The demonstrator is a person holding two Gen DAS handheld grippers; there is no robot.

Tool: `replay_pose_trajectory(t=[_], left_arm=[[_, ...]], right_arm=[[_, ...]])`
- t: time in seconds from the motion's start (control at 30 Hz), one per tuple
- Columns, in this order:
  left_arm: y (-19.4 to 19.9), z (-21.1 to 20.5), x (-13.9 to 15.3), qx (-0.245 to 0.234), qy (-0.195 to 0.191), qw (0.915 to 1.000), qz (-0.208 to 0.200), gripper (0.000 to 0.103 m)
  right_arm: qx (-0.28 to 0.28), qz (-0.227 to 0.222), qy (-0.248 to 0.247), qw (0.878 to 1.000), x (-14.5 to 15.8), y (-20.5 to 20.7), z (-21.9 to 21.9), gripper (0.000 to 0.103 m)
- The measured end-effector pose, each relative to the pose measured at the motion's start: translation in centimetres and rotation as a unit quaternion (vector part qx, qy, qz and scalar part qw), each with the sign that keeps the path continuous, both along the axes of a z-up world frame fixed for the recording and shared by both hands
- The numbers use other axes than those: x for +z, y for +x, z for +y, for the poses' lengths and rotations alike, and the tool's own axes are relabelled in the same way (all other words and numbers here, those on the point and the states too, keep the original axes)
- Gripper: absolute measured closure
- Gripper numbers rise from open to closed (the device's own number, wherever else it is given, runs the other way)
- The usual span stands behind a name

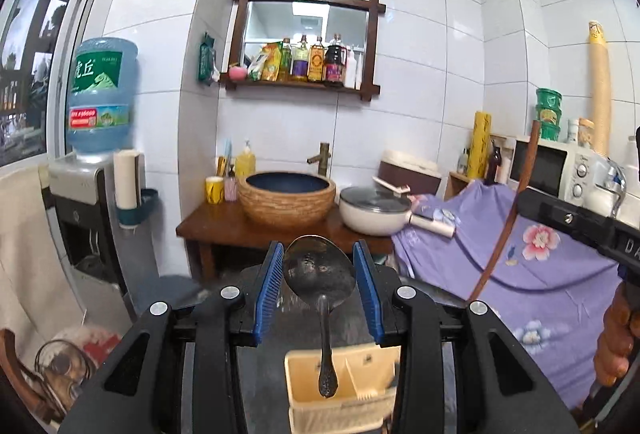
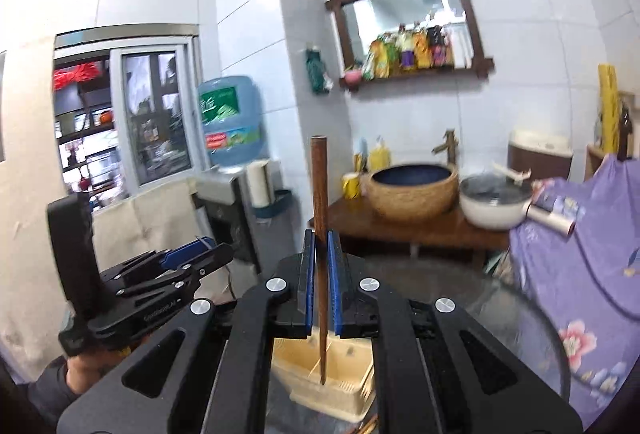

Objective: Organize utensils
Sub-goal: 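Lift the spoon with the left tool while the right tool carries the chopstick to the holder, then open the left tool over the holder while the right tool drops its chopstick in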

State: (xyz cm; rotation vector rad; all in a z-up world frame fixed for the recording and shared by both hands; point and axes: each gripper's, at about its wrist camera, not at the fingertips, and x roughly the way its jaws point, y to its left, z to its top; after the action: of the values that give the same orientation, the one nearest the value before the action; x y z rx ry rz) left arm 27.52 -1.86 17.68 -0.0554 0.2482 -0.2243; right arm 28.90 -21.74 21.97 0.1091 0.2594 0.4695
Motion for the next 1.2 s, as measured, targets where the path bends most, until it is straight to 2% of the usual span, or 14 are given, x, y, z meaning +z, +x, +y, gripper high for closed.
replay_pose_trajectory(t=[0.1, 0.23, 0.33, 0.53, 0.67, 0.83, 1.1, 1.2], left_arm=[[1.9, -0.9, -0.9, 0.005, 0.003, 0.9998, 0.018, 0.067], [3.4, -1.3, -4.5, 0.011, 0.016, 0.9986, 0.049, 0.067], [4.2, -1.0, -6.9, 0.008, 0.014, 0.9967, 0.079, 0.067], [5.1, -0.3, -9.9, 0.009, 0.003, 0.9937, 0.112, 0.067], [5.1, -0.6, -10.9, 0.01, 0.01, 0.9928, 0.119, 0.067], [5.0, -1.5, -12.1, 0.007, 0.035, 0.9915, 0.125, 0.067], [5.5, -2.2, -13.4, 0.003, 0.049, 0.9889, 0.14, 0.067], [5.4, -2.5, -13.7, 0.007, 0.061, 0.9892, 0.134, 0.067]], right_arm=[[-0.011, 0.016, -0.002, 1.0, -1.7, 2.0, 0.9, 0.096], [-0.019, 0.045, -0.005, 0.999, -5.2, 3.6, 1.3, 0.096], [-0.022, 0.077, -0.007, 0.997, -8.1, 4.7, 1.2, 0.096], [-0.019, 0.126, 0.018, 0.992, -11.4, 5.9, 0.5, 0.096], [-0.019, 0.142, 0.025, 0.989, -12.3, 6.4, 0.4, 0.096], [-0.022, 0.142, 0.026, 0.989, -12.5, 6.5, 0.1, 0.096], [-0.041, 0.148, 0.033, 0.988, -13.0, 6.9, -0.9, 0.096], [-0.05, 0.147, 0.031, 0.987, -13.3, 6.9, -1.1, 0.096]])
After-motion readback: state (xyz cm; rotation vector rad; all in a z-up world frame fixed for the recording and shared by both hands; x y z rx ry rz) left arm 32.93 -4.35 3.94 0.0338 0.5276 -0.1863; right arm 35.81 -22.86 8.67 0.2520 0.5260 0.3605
